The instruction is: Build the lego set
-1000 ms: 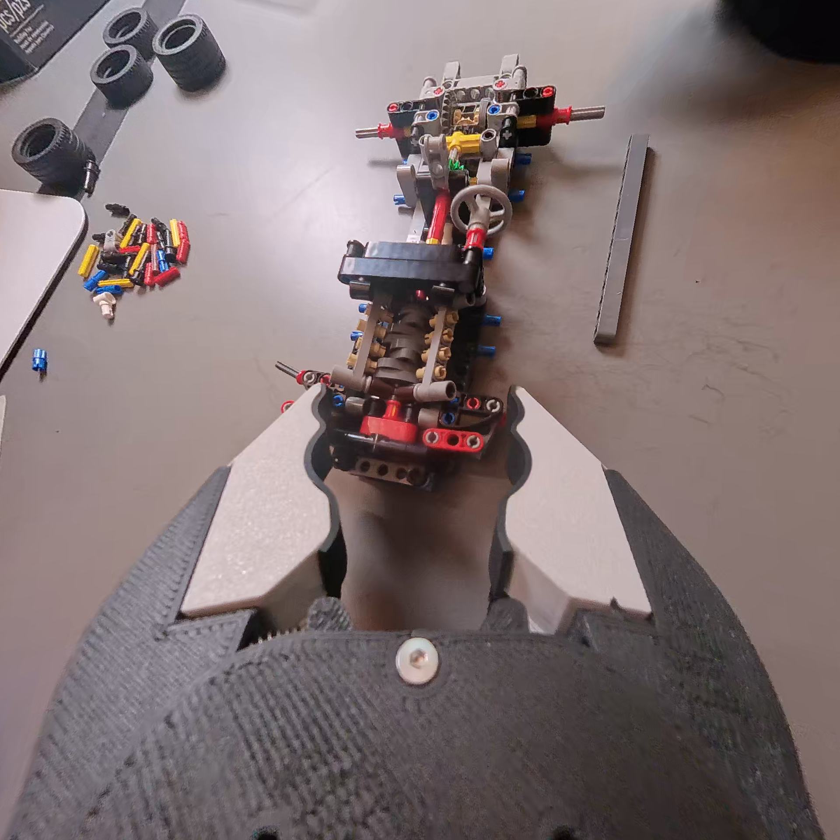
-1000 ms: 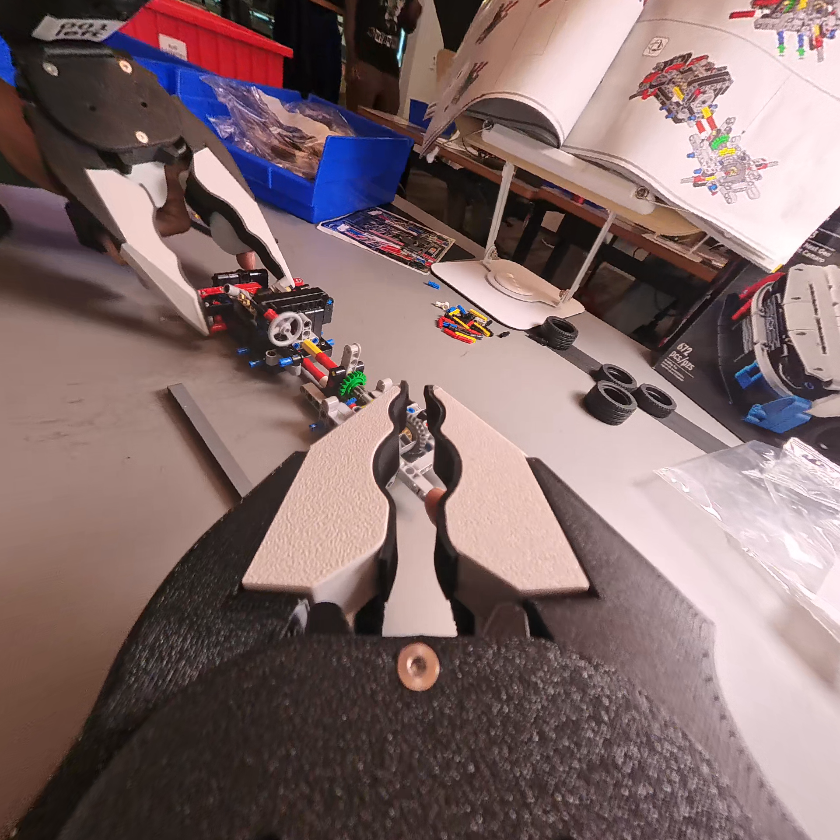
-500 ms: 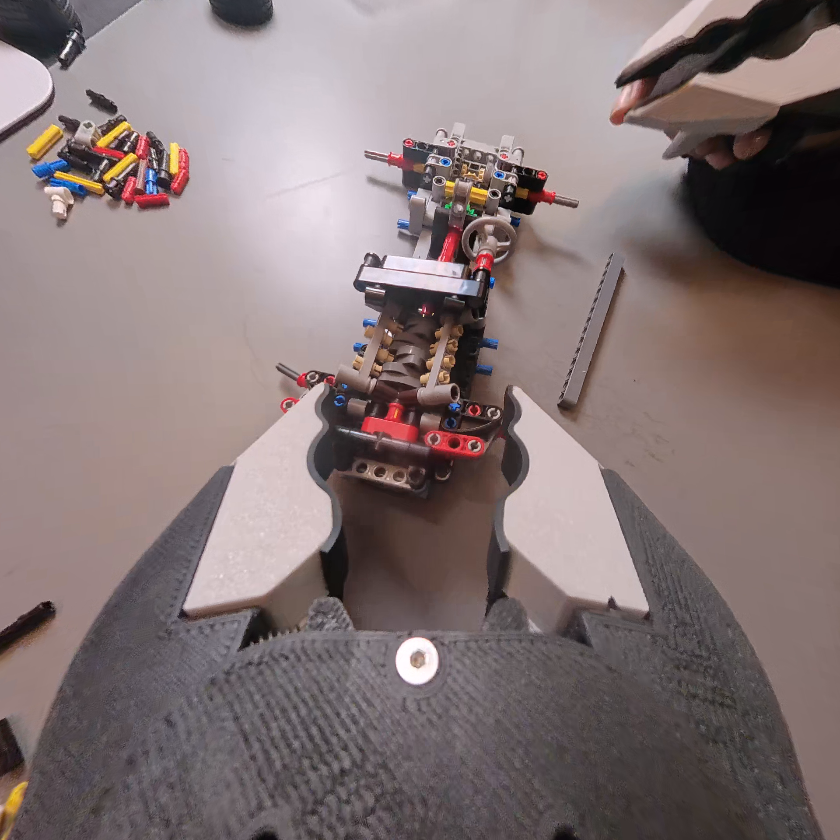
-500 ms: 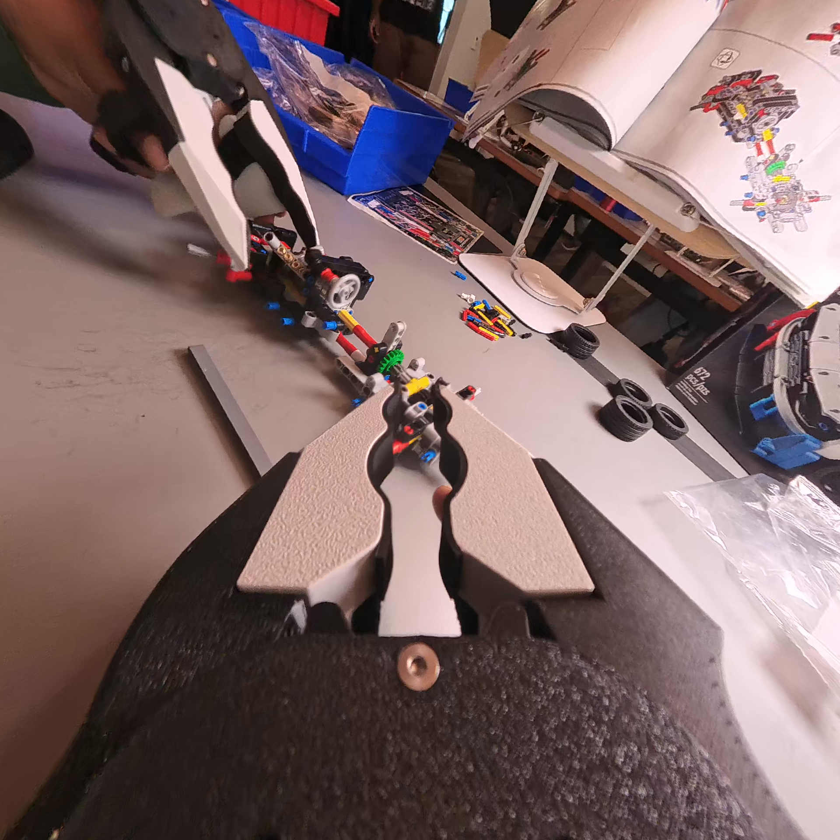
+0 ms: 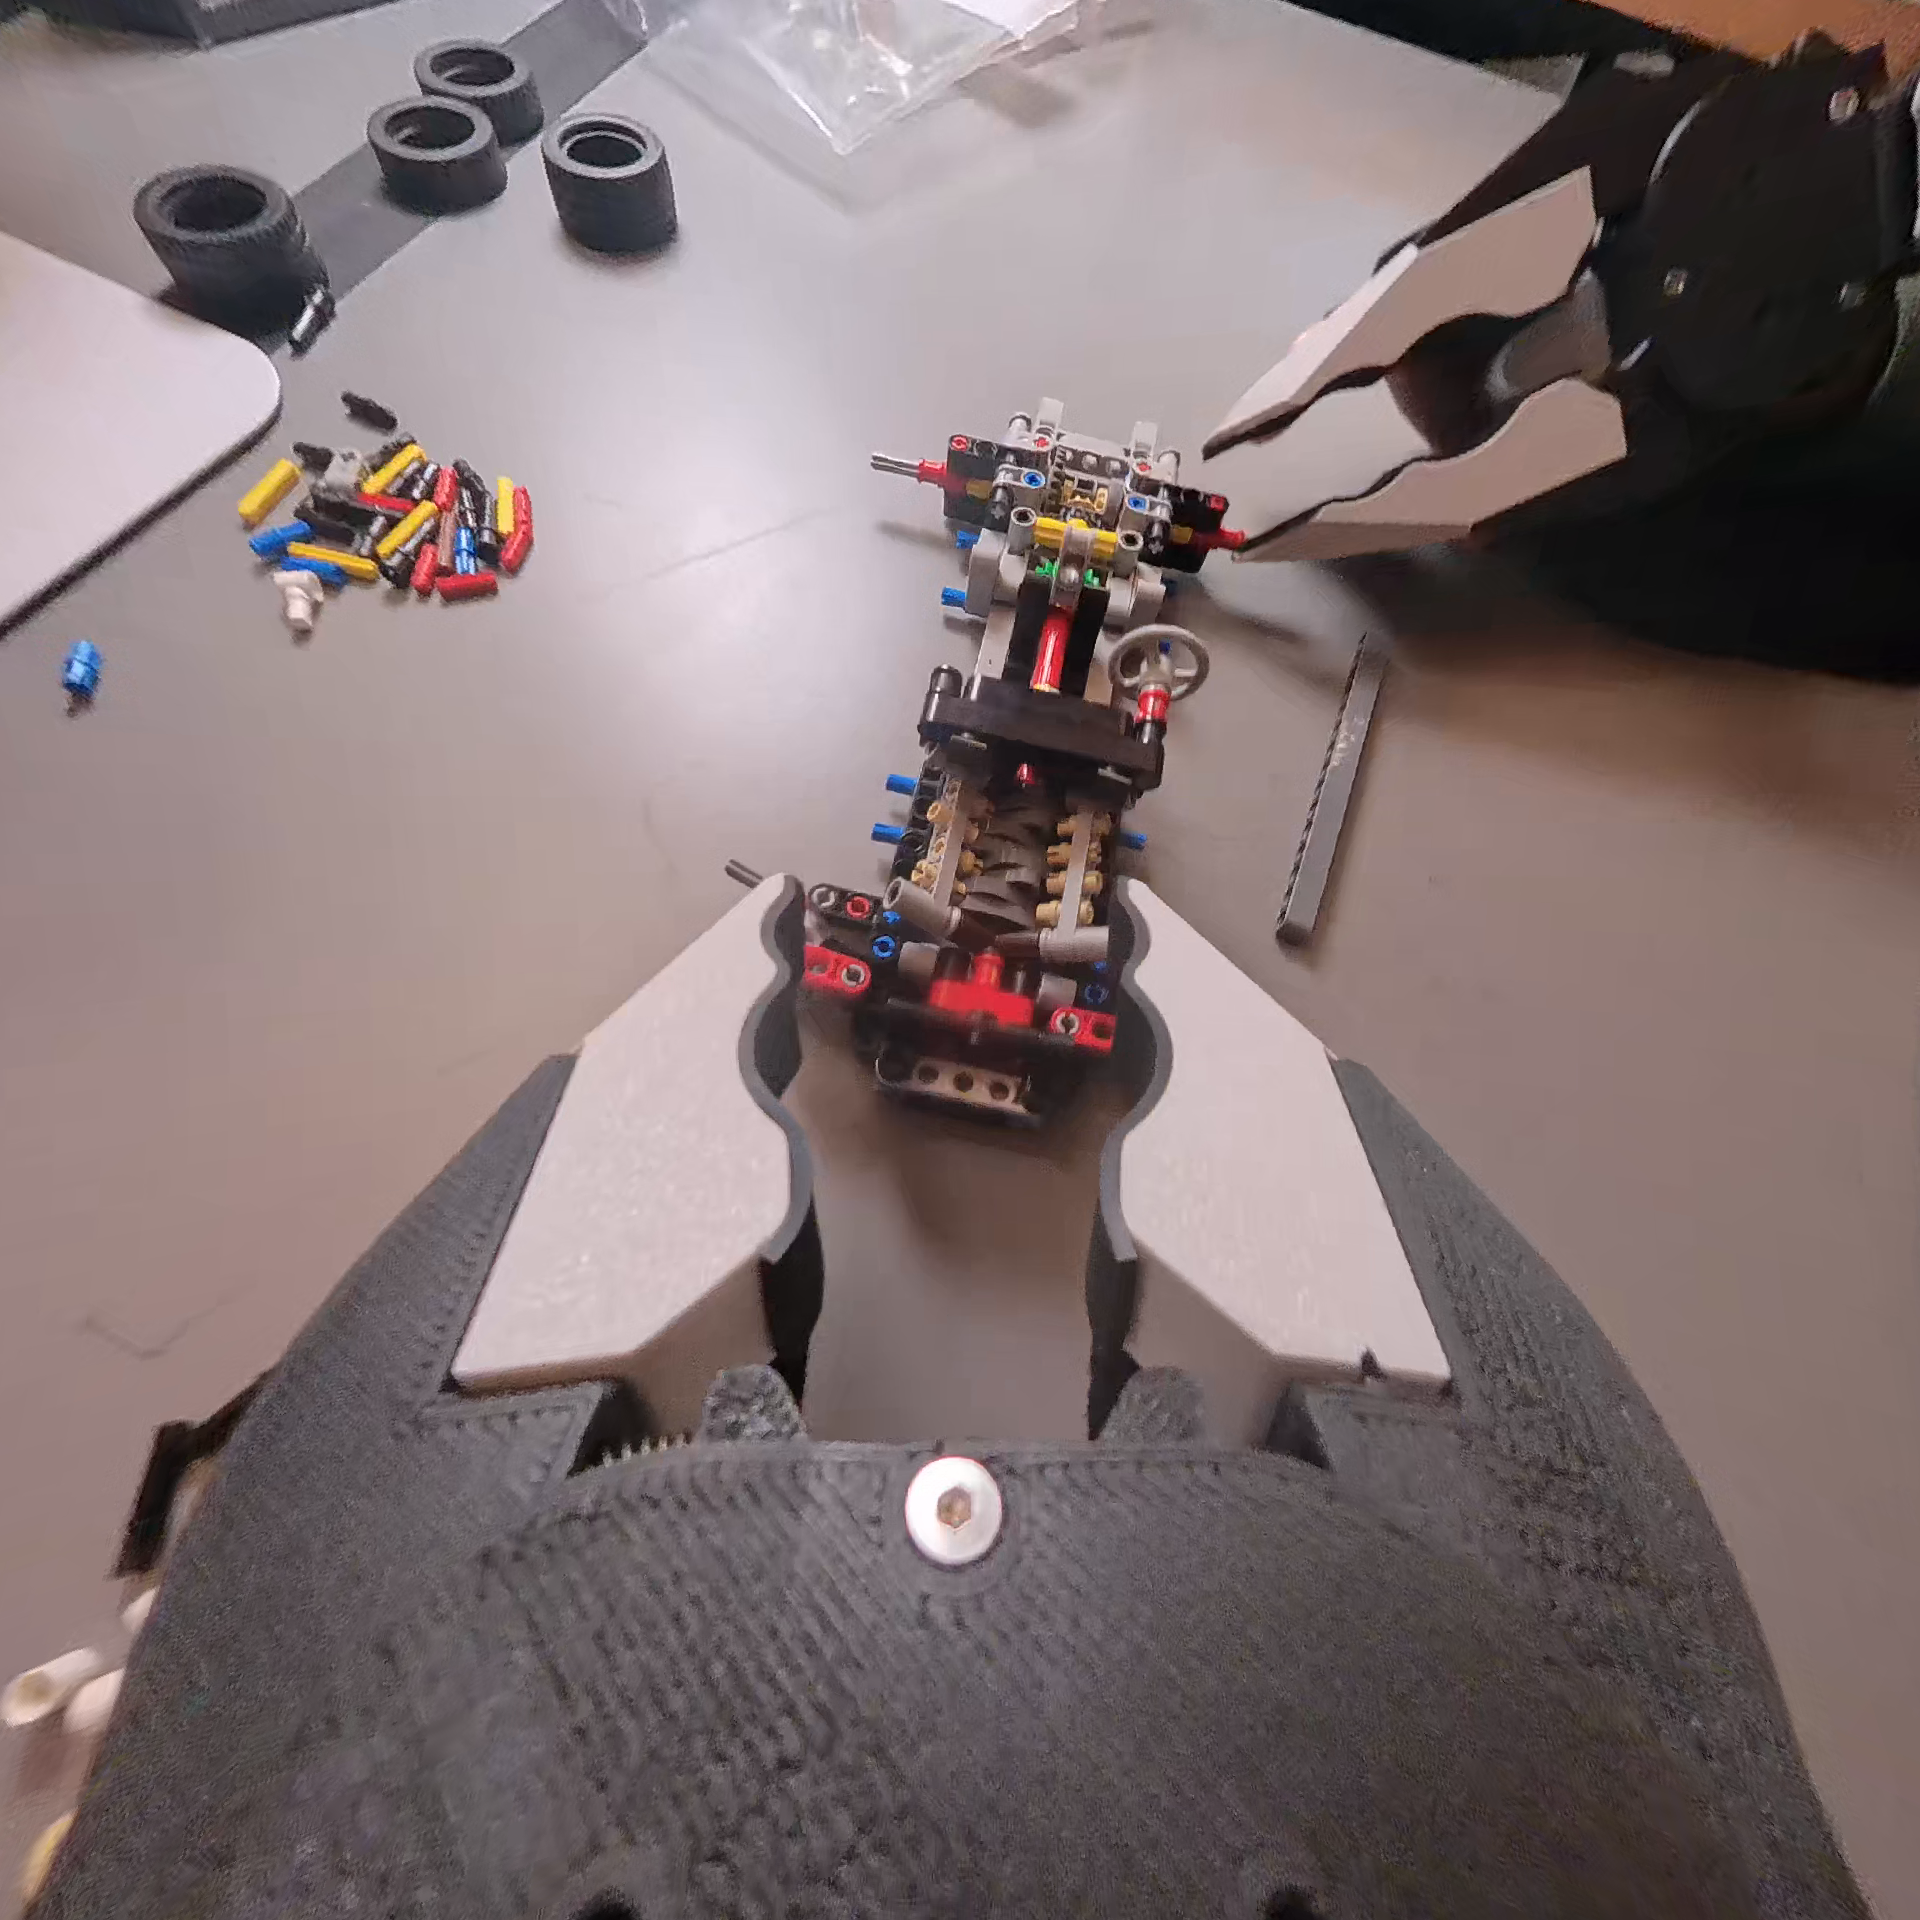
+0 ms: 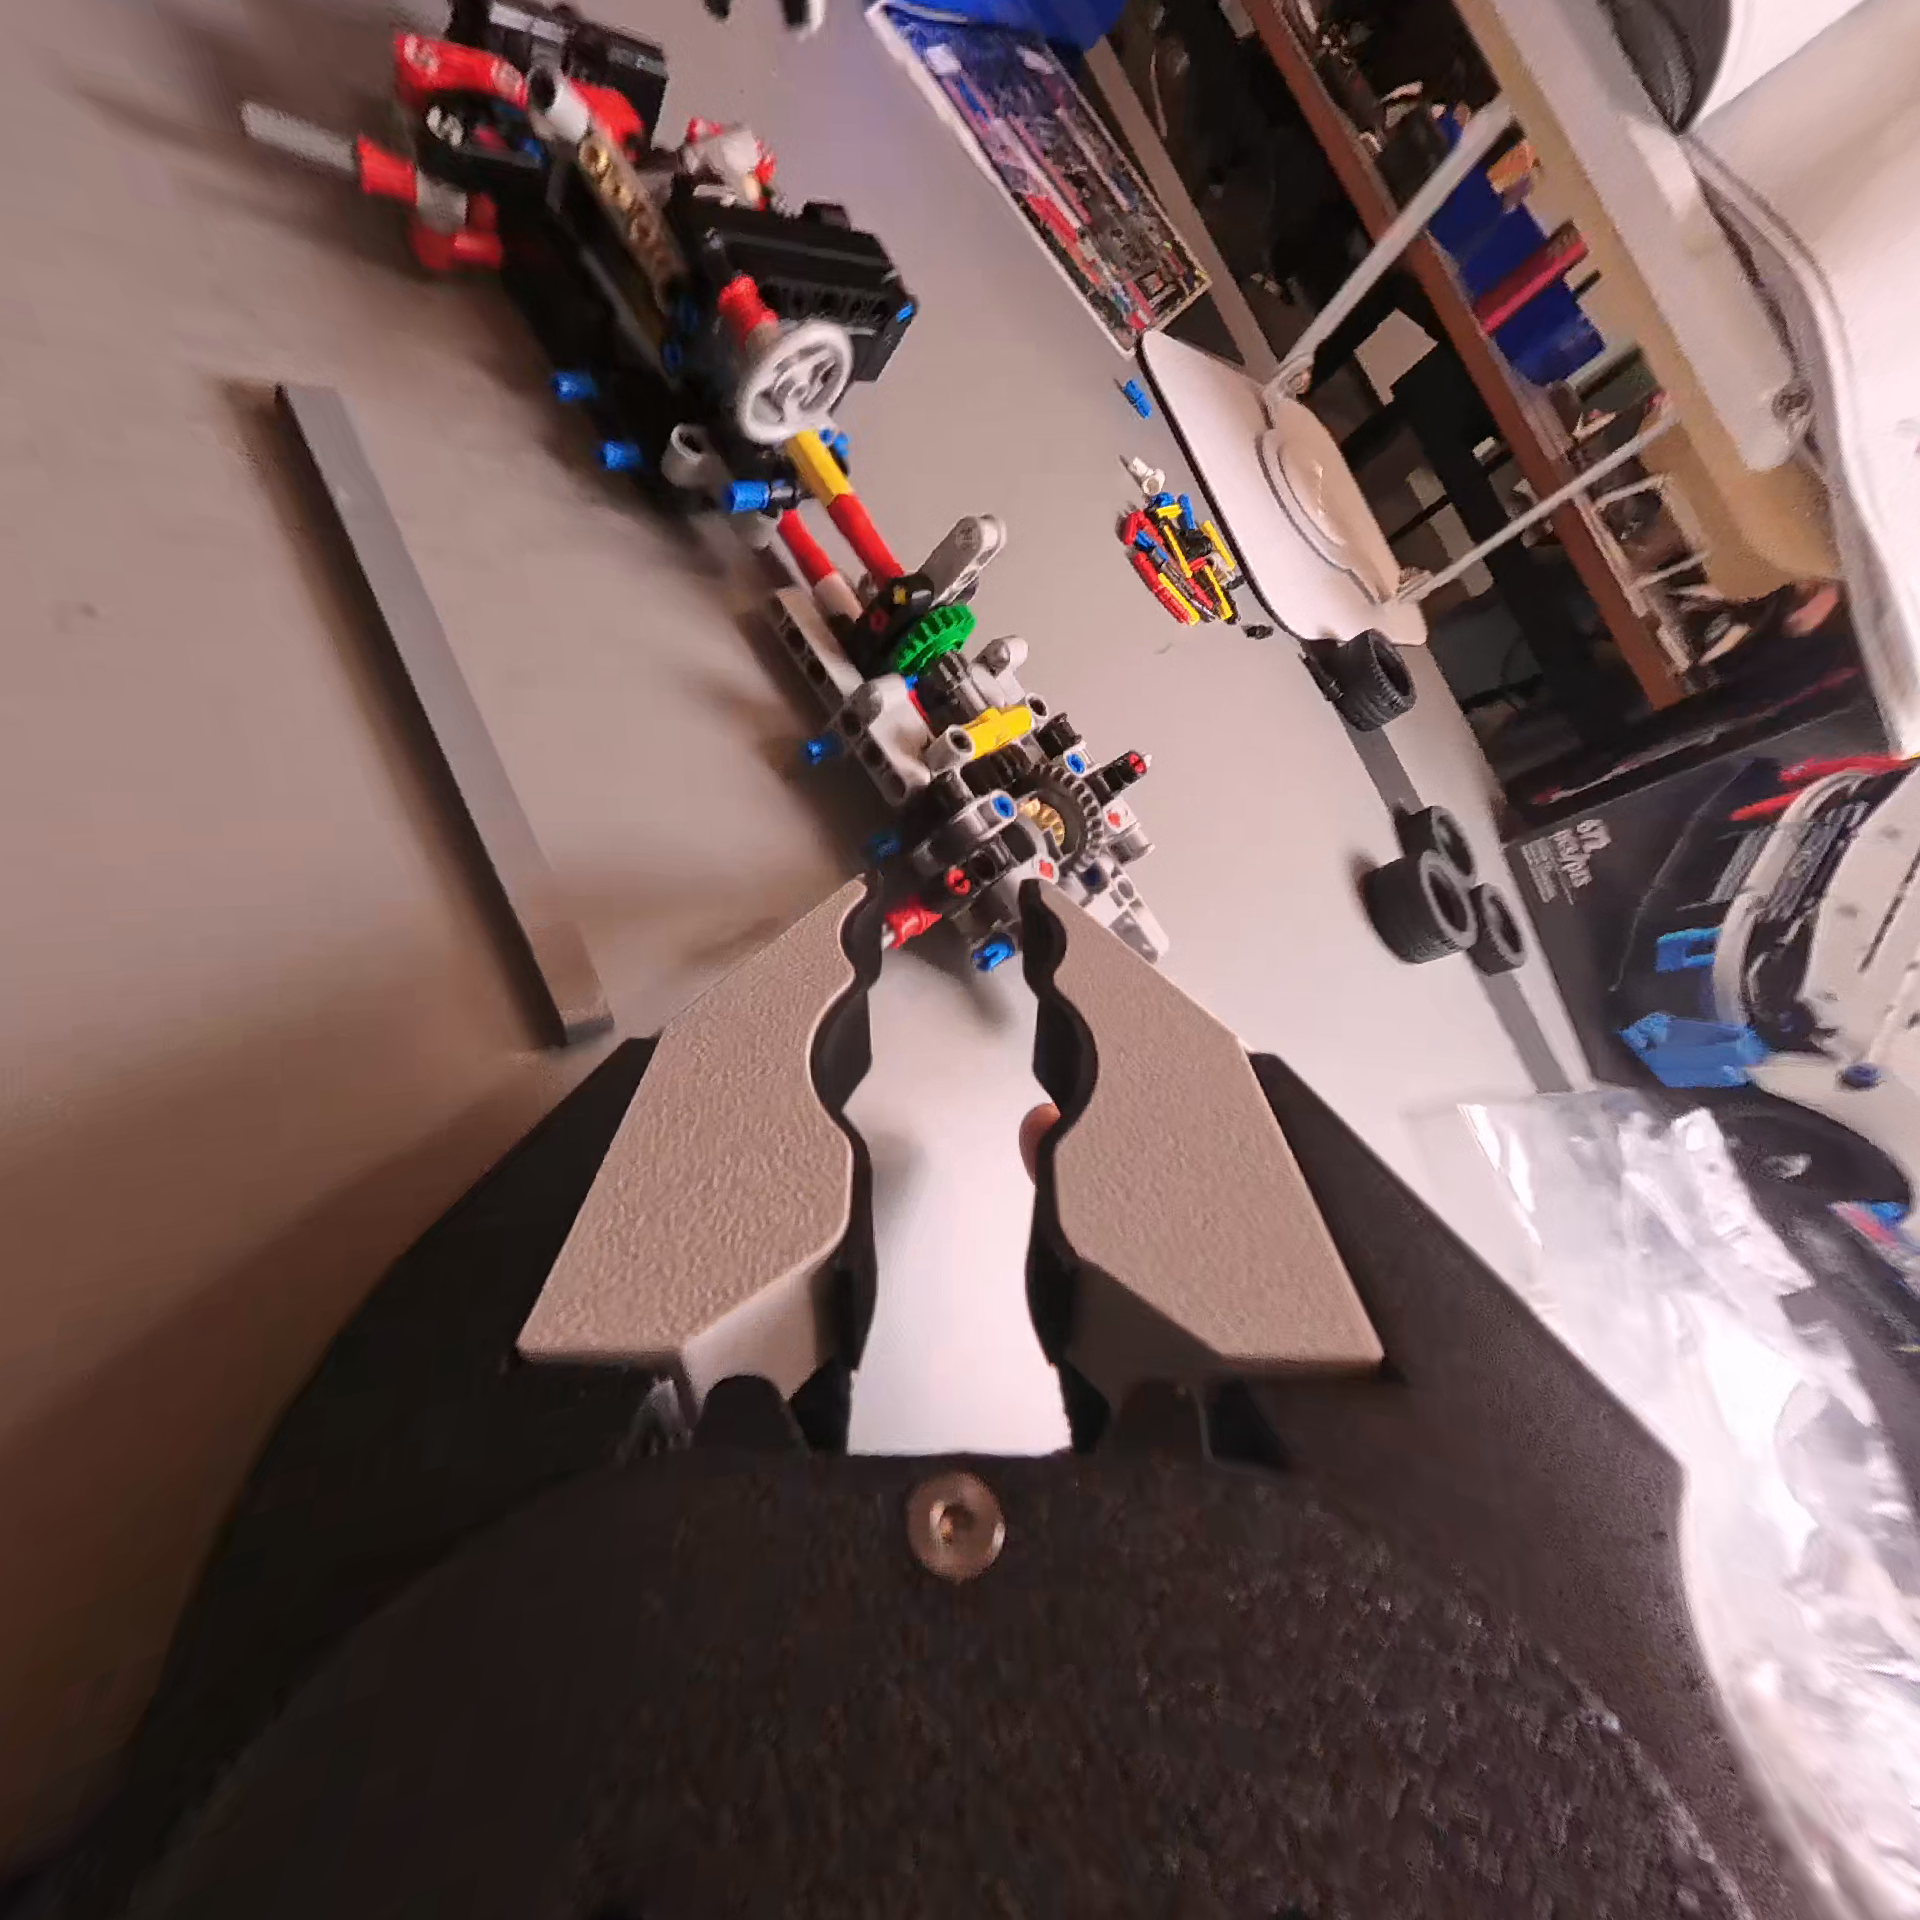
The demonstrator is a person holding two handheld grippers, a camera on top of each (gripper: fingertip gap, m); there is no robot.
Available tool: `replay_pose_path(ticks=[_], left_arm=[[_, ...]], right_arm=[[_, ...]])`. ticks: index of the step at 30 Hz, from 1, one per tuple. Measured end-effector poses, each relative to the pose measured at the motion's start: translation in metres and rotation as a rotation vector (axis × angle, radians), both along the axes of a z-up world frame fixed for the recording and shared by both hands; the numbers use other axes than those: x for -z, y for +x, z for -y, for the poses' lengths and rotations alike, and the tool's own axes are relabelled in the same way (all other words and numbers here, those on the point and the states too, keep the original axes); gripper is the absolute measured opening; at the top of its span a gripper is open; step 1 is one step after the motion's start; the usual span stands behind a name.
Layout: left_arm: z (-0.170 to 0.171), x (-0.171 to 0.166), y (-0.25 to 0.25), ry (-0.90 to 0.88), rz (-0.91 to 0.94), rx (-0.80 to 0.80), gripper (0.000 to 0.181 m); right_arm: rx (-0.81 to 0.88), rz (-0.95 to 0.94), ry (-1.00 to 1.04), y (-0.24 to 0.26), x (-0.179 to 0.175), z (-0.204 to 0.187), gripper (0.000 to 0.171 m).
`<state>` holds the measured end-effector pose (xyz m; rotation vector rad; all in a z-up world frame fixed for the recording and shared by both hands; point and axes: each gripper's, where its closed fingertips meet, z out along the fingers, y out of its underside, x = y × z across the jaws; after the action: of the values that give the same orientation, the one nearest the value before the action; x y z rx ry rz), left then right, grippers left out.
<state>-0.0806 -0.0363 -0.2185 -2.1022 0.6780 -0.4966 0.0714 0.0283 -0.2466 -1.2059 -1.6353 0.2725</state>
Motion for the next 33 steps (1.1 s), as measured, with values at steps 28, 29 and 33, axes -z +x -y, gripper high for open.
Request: replay_pose_path(ticks=[28,29,33], left_arm=[[0.017,0.047,-0.001,0.103,-0.341,0.197,0.055],[0.018,0.046,-0.001,0.110,-0.344,0.203,0.055],[0.020,0.041,0.000,0.152,-0.337,0.235,0.062]], right_arm=[[-0.114,0.132,0.399,0.002,0.005,-0.006,0.008],[-0.112,0.126,0.388,0.002,0.004,-0.006,0.008],[-0.108,0.067,0.280,0.000,-0.007,-0.005,0.007]])
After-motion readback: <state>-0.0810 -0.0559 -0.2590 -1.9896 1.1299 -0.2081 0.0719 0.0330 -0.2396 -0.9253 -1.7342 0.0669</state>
